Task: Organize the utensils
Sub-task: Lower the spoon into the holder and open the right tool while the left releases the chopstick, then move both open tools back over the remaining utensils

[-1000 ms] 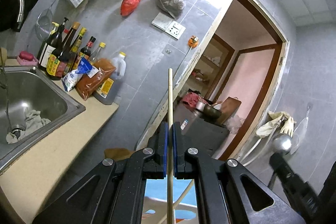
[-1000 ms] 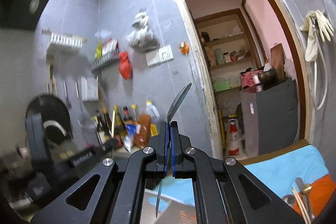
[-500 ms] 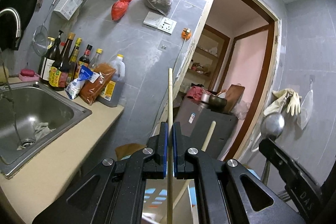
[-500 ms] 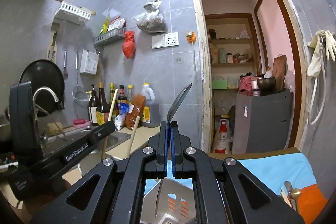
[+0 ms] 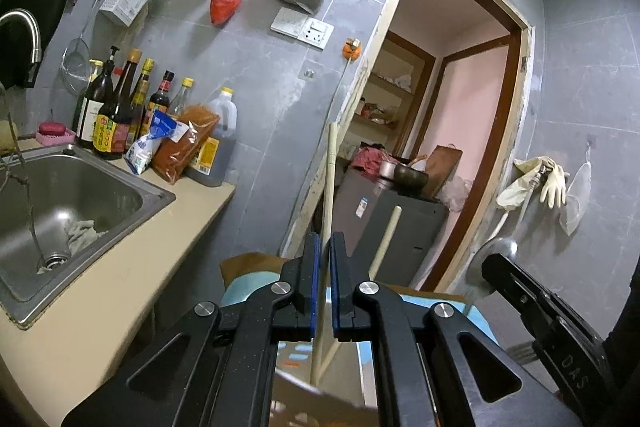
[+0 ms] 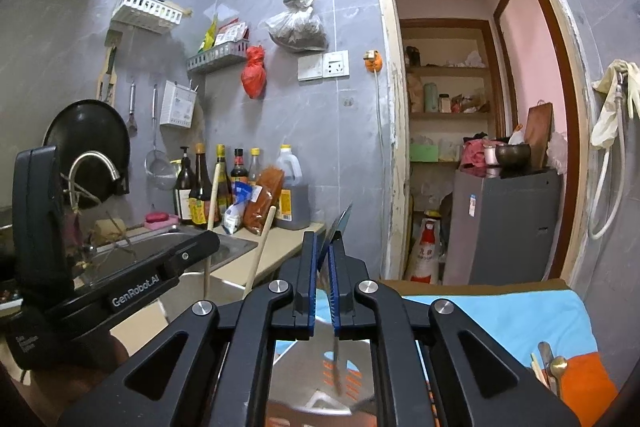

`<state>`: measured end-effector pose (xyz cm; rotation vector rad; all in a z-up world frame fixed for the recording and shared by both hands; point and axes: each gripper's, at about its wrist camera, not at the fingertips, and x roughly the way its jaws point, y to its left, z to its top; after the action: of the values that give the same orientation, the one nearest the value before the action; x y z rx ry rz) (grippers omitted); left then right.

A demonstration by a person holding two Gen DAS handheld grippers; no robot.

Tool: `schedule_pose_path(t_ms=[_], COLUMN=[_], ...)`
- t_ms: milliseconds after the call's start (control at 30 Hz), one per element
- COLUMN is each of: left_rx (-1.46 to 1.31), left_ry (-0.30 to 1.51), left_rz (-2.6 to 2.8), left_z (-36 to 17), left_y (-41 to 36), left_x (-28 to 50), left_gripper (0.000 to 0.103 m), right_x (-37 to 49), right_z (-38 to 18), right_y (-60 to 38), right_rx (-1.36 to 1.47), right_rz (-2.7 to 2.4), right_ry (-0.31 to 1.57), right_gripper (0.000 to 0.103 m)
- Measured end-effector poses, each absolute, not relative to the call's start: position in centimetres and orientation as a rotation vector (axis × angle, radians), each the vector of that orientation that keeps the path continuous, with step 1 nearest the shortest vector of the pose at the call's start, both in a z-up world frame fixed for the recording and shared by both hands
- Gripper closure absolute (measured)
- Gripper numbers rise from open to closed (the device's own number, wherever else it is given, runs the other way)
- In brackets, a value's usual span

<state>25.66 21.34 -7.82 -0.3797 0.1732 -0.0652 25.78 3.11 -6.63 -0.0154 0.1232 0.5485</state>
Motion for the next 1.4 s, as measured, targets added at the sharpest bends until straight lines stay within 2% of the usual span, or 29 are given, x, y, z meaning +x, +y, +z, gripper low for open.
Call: schedule_pose_path(t_ms=[133,200,233,267,400,433,467,500,567,633,700,800,1033,1400], left_rx=[-0.392,-0.392,-0.393,-0.395,-0.394,-0.39,-0.387,-0.385,-0.383,-0.375,-0.367,-0.326,-0.246,-0.213], left_ry=[0.195,0.205,0.206,0.206,0.213,0.217,0.217,0.219,0.23,0.237,0.228,0.225,0.196,0.227], left_rz=[-0.079,-0.081,-0.077,-0.078,-0.069,-0.064,-0.061,-0.061,-0.061,-0.051,-0.048,-0.019,0.045,0.034], left_z=[-7.5,-7.2,-7.0,-6.8,-5.7,-5.4,-5.0,-4.5,-3.8,-2.9,-2.3,-1.2,0.0,-2.4], left_y=[21.4,21.4,21.3,21.3,21.0,20.8,20.6,20.4,19.8,18.9,18.0,16.1,10.8,2.6], left_x=[25.1,24.8,24.6,24.5,24.0,23.8,23.7,23.5,23.4,23.2,22.9,22.3,19.8,16.3], left_gripper=[0.099,0.095,0.089,0.084,0.079,0.073,0.064,0.06,0.037,0.023,0.017,0.006,0.003,0.003], right_x=[25.7,25.6,25.7,25.6,25.8,25.7,25.7,25.6,25.5,25.2,25.0,24.7,23.6,21.9], right_z=[-6.1,-5.8,-5.6,-5.4,-4.4,-4.1,-3.7,-3.2,-2.5,-1.7,-1.0,-0.1,0.9,-1.6], right_y=[2.5,2.2,2.0,1.8,0.7,0.3,-0.1,-0.7,-1.8,-3.3,-4.9,-7.3,-12.6,-19.5], right_rx=[-0.003,0.008,0.015,0.025,0.07,0.082,0.092,0.105,0.122,0.137,0.136,0.141,0.11,0.029], right_rz=[0.55,0.555,0.559,0.562,0.558,0.552,0.546,0.534,0.522,0.508,0.483,0.457,0.413,0.346], right_ry=[0.138,0.146,0.149,0.151,0.164,0.164,0.163,0.162,0.154,0.141,0.136,0.142,0.153,0.231], right_gripper=[0.095,0.087,0.082,0.081,0.079,0.076,0.068,0.062,0.035,0.023,0.017,0.0,0.0,0.0])
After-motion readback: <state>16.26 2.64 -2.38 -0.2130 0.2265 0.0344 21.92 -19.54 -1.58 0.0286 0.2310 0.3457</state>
